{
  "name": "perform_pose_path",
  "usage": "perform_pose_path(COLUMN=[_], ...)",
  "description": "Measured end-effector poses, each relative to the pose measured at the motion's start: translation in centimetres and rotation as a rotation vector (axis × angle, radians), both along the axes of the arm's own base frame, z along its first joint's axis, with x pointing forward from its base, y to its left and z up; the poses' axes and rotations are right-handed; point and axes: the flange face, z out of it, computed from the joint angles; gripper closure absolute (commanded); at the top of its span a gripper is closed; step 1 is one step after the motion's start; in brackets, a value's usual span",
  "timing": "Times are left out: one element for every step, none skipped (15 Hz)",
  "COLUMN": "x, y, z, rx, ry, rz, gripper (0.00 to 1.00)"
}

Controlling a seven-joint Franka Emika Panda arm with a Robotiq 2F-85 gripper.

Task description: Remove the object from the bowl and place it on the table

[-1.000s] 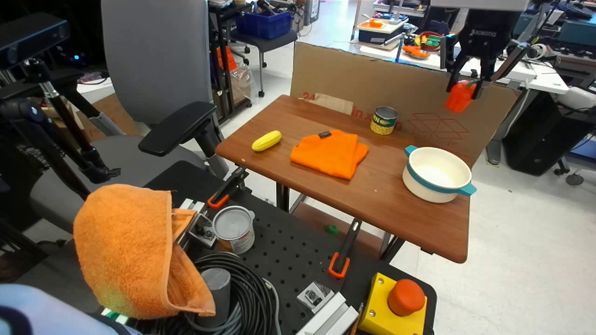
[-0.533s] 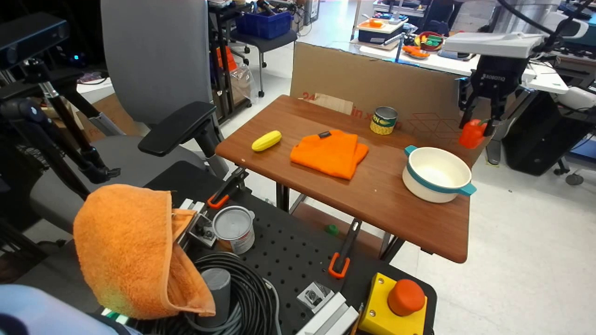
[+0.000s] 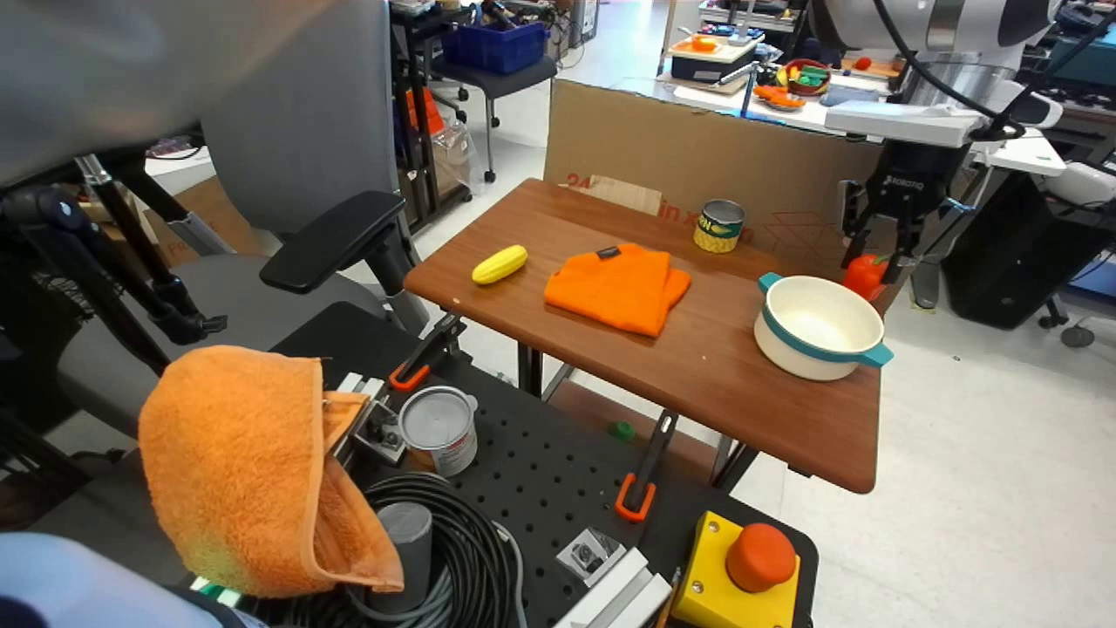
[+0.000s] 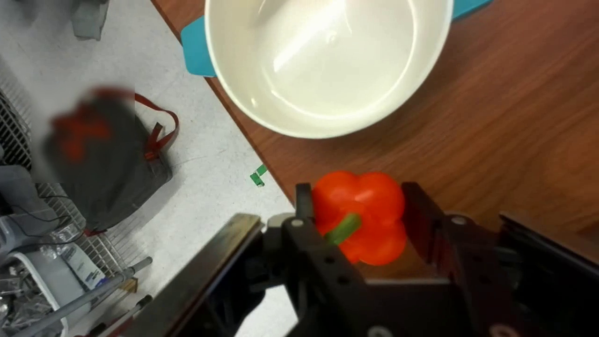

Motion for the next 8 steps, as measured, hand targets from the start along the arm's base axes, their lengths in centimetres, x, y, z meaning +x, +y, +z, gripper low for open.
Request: perform_pose_path(x=[0.3,0.5,0.7,0.8,0.8,0.8,0.8,0.8], y=[0.3,0.5,0.7,0.9,0.9,1.0,1.0,1.1], z=[-0.2,-0.3,-0.4,-0.6,-0.9,-1.4,-1.9,-2.4], rx=[0.013,0.024,0.031,0.034,0.034,0.034,0.035,0.034], ry=[0.003,0.007,0.011,0.016,0.019,0.024,0.029,0.032], rz=[-0.003,-0.006,-0.008,-0.007,-0.005,-0.004,-0.003,-0.002], gripper=[0.76,0.76,0.76,0.76,0.76,0.76,0.76,0.76])
